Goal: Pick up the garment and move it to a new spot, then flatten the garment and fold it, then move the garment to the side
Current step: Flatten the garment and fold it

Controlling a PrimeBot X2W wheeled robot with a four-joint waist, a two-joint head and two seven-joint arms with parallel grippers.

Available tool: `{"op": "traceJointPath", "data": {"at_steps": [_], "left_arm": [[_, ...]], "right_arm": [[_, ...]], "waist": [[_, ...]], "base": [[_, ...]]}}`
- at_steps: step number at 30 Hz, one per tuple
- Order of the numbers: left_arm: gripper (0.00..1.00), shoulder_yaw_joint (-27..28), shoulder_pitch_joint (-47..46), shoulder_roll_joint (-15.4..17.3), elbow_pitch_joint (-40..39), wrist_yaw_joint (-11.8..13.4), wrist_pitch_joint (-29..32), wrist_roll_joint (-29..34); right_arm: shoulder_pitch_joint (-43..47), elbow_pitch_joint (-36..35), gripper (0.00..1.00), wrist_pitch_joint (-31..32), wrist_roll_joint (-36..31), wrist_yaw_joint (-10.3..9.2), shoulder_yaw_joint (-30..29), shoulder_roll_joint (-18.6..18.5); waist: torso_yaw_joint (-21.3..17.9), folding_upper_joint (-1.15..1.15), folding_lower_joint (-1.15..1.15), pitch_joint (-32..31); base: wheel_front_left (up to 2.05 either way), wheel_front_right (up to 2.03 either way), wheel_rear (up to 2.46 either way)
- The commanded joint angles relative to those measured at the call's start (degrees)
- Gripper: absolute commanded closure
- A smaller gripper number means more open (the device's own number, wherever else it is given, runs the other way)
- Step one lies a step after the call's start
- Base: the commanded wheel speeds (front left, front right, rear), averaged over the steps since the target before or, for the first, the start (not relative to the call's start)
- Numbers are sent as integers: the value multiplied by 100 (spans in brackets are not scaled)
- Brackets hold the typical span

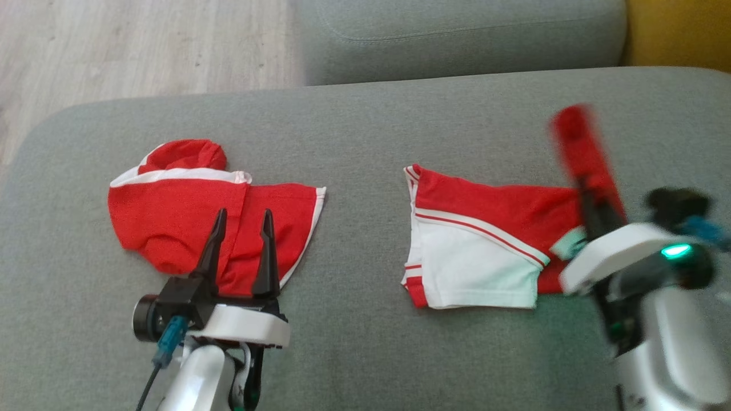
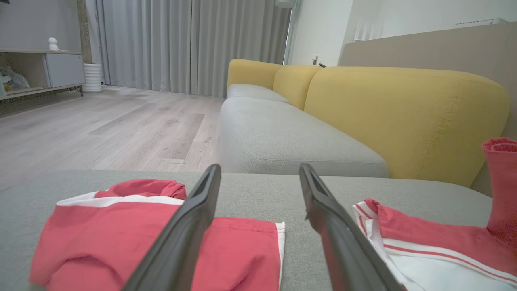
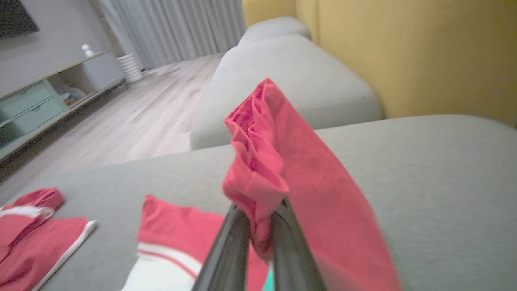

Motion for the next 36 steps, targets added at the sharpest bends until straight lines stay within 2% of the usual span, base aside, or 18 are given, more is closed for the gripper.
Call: {"op": "traceJointPath", "data": {"at_steps": [1, 5, 10, 25, 27, 28, 32, 36], "left_arm": [[0, 206, -142, 29, -171, -5, -55, 43], [0, 176, -130, 23, -167, -16, -55, 61], [0, 145, -150, 26, -123, -31, -55, 77], [0, 112, -270, 7, -89, -25, -55, 42], [0, 106, -264, 3, -81, -28, -55, 39], [0, 103, -262, 2, -75, -32, -55, 38], [0, 126, -248, 1, -53, -34, -55, 37], [0, 156, -216, 0, -68, -19, -55, 45]], "right_arm": [[-124, -167, 100, -70, 62, -4, 243, -10], [-43, 111, 100, -328, 366, -4, 915, -9], [-182, 608, 100, -552, 224, -4, 1621, -9], [-691, 1717, 100, -970, 450, -4, 2440, -9], [-716, 1727, 54, -1010, 449, -4, 2667, -9], [-714, 1705, 0, -1012, 521, -4, 2830, -9], [-738, 1573, 0, -1129, 789, -4, 3211, -8], [-844, 1494, 0, -1439, 739, -4, 3012, -8]], "waist": [[31, 0, 1, 0], [92, 0, 1, 25], [136, 0, 1, 116], [273, 0, 1, 308], [281, 0, 1, 304], [285, 0, 1, 298], [277, 0, 1, 234], [231, 0, 1, 176]], "base": [[0, 0, 0], [0, 0, 0], [0, 0, 0], [0, 0, 0], [0, 0, 0], [0, 0, 0], [0, 0, 0], [0, 0, 0]]}}
